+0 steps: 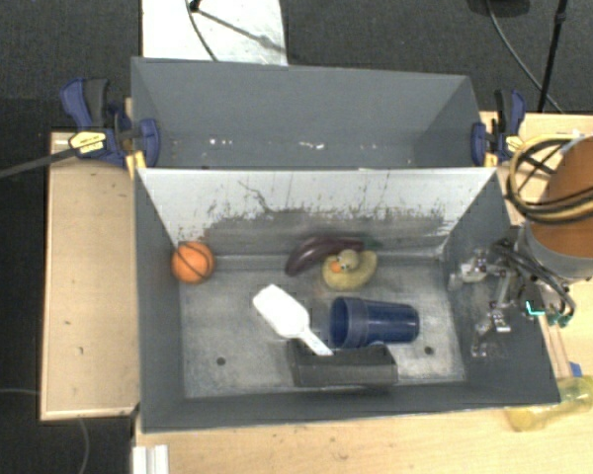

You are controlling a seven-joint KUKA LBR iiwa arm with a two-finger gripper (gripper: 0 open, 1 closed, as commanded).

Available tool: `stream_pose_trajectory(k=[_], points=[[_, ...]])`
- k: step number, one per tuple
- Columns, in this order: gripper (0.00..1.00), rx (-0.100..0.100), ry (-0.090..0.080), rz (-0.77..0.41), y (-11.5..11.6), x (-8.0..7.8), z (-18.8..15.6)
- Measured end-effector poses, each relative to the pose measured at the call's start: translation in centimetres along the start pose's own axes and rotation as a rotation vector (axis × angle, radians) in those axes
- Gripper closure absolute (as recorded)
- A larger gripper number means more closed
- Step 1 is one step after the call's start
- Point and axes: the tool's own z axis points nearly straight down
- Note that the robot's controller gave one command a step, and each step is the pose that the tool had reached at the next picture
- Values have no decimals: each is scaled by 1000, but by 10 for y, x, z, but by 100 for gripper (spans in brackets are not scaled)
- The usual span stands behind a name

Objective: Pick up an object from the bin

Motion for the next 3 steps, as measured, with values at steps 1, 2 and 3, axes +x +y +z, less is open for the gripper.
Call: stream_pose_trajectory(k=[1, 2, 3], points=[[0, 1, -7, -4, 0, -2, -3], [0, 3, -13, 63, 14, -9, 26], [0, 1, -6, 32, 33, -27, 60]])
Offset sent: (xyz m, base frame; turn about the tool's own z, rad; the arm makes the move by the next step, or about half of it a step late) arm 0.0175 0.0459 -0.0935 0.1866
